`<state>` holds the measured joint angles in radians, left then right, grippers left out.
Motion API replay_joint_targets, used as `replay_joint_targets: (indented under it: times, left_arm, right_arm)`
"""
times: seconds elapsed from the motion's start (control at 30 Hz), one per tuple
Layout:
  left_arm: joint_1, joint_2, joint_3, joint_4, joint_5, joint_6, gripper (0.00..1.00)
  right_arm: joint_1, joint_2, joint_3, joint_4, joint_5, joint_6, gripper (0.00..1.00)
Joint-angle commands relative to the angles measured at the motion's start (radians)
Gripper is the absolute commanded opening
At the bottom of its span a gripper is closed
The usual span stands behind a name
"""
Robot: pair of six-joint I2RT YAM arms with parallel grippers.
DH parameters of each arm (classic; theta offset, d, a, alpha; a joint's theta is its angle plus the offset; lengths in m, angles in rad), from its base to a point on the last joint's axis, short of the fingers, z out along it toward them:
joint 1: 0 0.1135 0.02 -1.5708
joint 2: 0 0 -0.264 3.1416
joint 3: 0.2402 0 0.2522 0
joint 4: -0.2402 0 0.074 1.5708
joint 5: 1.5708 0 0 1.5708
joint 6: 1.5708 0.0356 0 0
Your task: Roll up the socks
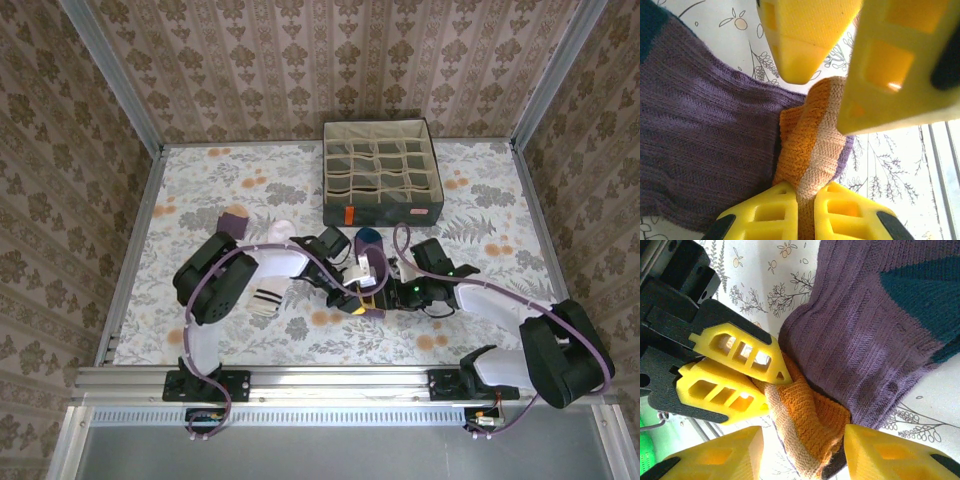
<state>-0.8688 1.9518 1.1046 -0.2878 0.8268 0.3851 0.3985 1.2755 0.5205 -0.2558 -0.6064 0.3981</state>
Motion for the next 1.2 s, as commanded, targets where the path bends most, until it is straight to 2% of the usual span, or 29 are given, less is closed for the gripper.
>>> replay_joint_targets:
  times: [0.0,0.07,0.17,0.3,0.4,0.63,0.7,0.8,0.93,1.17]
  left_arm:
    - [0.005,0.053,0.01,-0.109,0.002,-0.081,0.0]
    - [0.01,0.065,0.028,-0.118,0.008,-0.101,0.0]
    - [0.014,0.07,0.036,-0.117,0.011,-0.118,0.0]
    - [0.016,0.054,0.017,-0.099,-0.012,-0.093,0.04]
    - [0.015,-0.002,-0.053,0.002,-0.05,-0.076,0.13]
    - [-0.005,-0.261,-0.293,0.341,-0.192,0.058,0.26]
    - [-0.031,-0.336,-0.373,0.457,-0.262,0.124,0.28]
    - [-0.11,-0.422,-0.481,0.622,-0.434,0.246,0.32]
    - [-0.193,-0.433,-0.525,0.726,-0.603,0.338,0.36]
    - [-0.252,-0.324,-0.465,0.72,-0.659,0.399,0.42]
  right_arm:
    - [0.021,0.04,0.005,0.029,-0.017,0.012,0.46]
    - [0.036,0.058,0.018,0.026,-0.01,0.007,0.45]
    - [0.042,0.091,0.031,0.015,-0.004,0.009,0.36]
    - [0.042,0.11,0.05,-0.045,0.059,0.018,0.14]
    - [0.03,0.17,0.074,-0.117,0.115,0.037,0.05]
    - [0.005,0.255,0.151,-0.259,0.124,0.037,0.01]
    - [0.003,0.28,0.176,-0.276,0.12,0.024,0.01]
    - [0.002,0.318,0.197,-0.309,0.106,0.009,0.0]
    - [0.003,0.356,0.208,-0.315,0.086,-0.003,0.0]
    - [0.003,0.379,0.213,-0.319,0.065,-0.017,0.0]
